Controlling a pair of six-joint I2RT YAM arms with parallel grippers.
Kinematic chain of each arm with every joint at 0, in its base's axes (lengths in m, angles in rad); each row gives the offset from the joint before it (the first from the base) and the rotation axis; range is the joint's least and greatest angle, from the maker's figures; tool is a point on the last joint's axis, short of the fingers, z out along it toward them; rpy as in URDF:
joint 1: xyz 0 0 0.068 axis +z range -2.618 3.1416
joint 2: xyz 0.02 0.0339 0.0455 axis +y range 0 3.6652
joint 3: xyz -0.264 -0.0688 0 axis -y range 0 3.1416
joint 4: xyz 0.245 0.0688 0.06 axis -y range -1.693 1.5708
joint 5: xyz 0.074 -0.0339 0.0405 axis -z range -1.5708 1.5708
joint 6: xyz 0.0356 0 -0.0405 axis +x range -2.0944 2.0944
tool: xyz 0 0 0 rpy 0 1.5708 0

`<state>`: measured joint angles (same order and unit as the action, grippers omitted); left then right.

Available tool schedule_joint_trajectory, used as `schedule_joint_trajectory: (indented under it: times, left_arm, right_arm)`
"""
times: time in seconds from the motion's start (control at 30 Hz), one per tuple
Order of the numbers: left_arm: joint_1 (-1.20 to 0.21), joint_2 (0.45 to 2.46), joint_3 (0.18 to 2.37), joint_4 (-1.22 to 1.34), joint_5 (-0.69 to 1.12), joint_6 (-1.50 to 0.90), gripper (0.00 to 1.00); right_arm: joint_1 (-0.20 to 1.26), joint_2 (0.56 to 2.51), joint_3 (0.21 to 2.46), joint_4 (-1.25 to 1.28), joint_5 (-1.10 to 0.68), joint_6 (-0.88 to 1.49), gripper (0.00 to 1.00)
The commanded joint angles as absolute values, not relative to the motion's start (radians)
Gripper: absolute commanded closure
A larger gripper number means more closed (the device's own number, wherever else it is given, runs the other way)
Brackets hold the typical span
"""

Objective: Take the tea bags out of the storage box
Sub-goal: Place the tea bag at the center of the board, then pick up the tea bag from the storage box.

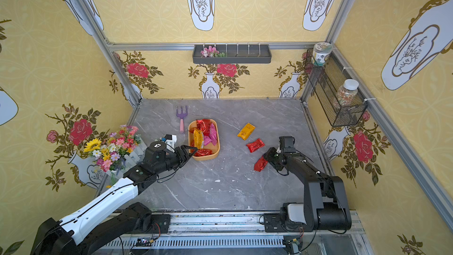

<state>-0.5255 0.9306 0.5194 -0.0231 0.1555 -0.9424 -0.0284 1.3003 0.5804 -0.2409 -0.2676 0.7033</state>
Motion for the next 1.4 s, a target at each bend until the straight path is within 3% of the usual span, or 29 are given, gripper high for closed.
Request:
schedule_joint_trajectory:
  times: [0.0,0.13,0.27,0.43,0.63,0.87,1.13,1.37]
  left_arm:
    - [-0.525,0.93,0.515,-0.011,0.137,-0.933,0.38]
    - [-0.523,0.933,0.518,-0.018,0.116,-0.927,0.38]
    - [-0.509,0.943,0.515,-0.029,0.105,-0.92,0.37]
    - [-0.463,0.951,0.476,-0.004,0.146,-0.928,0.37]
    - [-0.378,0.927,0.418,0.015,0.188,-0.942,0.37]
    - [-0.327,0.877,0.33,0.043,0.225,-0.974,0.37]
    - [-0.307,0.803,0.262,0.039,0.244,-1.009,0.35]
    - [-0.304,0.734,0.243,-0.007,0.239,-1.017,0.34]
  right_arm:
    - [-0.028,1.24,0.615,-0.363,-0.09,0.689,0.44]
    - [-0.027,1.141,0.653,-0.437,-0.003,0.67,0.42]
    - [0.013,1.112,0.708,-0.42,-0.064,0.622,0.42]
    - [0.242,1.193,0.827,-0.379,-0.061,0.564,0.39]
    - [0.486,1.372,1.005,-0.335,-0.081,0.499,0.34]
    - [0.627,1.644,1.242,-0.315,-0.223,0.45,0.29]
    - [0.711,1.931,1.504,-0.333,-0.306,0.431,0.26]
    - [0.717,2.071,1.629,-0.354,-0.33,0.418,0.25]
